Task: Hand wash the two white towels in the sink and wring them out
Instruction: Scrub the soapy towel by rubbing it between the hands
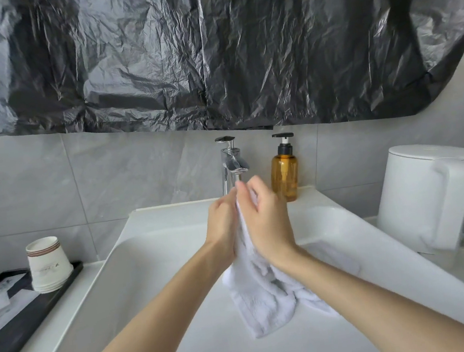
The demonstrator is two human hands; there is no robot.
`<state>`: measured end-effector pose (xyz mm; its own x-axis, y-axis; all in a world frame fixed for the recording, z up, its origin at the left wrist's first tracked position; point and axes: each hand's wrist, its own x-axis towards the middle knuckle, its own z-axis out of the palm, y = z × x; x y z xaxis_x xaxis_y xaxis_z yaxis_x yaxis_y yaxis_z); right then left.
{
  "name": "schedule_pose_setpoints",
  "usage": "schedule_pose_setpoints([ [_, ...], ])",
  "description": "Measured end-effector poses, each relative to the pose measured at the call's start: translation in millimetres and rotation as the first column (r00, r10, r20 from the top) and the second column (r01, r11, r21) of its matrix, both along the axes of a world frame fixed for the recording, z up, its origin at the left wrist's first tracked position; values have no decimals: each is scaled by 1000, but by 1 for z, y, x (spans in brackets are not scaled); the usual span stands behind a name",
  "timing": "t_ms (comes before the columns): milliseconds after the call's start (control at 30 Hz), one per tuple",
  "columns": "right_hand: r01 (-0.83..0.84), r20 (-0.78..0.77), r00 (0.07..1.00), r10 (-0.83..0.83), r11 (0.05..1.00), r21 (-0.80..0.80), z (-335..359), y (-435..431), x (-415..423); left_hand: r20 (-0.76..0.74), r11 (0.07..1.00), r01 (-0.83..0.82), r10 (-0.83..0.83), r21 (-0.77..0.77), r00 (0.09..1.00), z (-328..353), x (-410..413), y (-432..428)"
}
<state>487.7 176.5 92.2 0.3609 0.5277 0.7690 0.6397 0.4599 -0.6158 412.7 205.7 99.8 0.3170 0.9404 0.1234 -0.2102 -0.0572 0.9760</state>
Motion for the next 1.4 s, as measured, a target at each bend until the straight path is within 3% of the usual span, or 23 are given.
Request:
schedule_pose_setpoints([
  [133,135,-120,984,-136,991,-16,14,11,17,-47,996,82,-84,-37,995,2,4,-8],
  [267,37,181,983,-41,999,23,-3,-3,3,-50,998,17,-20,-56,999,1,1,-5],
  [300,35,169,985,-36,999,8,0,-1,6,-55,997,30,-34,-72,998,1,0,-8],
  [400,120,-66,991,-119,993,17,12,11,20,-62,988,100,-107,-117,992,5,1,-16],
  [533,30,164,986,-41,997,71,-4,-1,1,-22,996,13,-15,-84,1000,6,1,-9],
  [667,171,-78,982,-172,985,-21,13,14,15,-50,984,86,-95,-154,994,5,3,-15],
  [800,93,134,987,-93,996,13,-5,2,2,-34,993,15,-19,-116,999,7,0,-11],
  [933,208,-102,973,-209,978,-22,13,12,20,-55,981,122,-132,-153,990,5,5,-18],
  [1067,82,154,984,-90,995,55,-6,0,0,-30,993,17,-20,-119,999,5,1,-7],
  [1200,201,-61,978,-201,980,-10,11,15,18,-41,975,131,-141,-180,989,5,2,-14],
  [1333,52,201,977,-64,997,64,-6,0,3,-33,992,17,-21,-123,999,7,-1,-6],
  [1400,121,63,990,-123,992,25,6,11,13,-41,988,61,-68,-139,997,5,1,-12],
])
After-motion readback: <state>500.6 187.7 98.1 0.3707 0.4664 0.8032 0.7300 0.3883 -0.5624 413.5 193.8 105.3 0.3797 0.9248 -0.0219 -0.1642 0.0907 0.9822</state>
